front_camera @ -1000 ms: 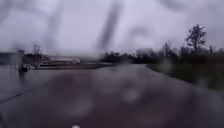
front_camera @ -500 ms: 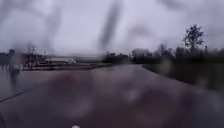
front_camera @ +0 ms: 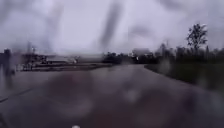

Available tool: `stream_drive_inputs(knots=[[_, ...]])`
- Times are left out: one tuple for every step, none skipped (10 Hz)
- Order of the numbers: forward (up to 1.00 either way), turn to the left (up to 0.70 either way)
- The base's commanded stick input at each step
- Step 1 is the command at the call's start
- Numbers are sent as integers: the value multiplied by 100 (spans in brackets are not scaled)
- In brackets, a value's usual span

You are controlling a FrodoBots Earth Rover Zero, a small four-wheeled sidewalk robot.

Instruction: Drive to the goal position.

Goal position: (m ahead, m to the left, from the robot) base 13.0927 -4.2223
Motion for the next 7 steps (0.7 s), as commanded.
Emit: stream_drive_inputs(knots=[[63,0],[63,0],[63,0],[63,0],[63,0],[63,0],[63,0]])
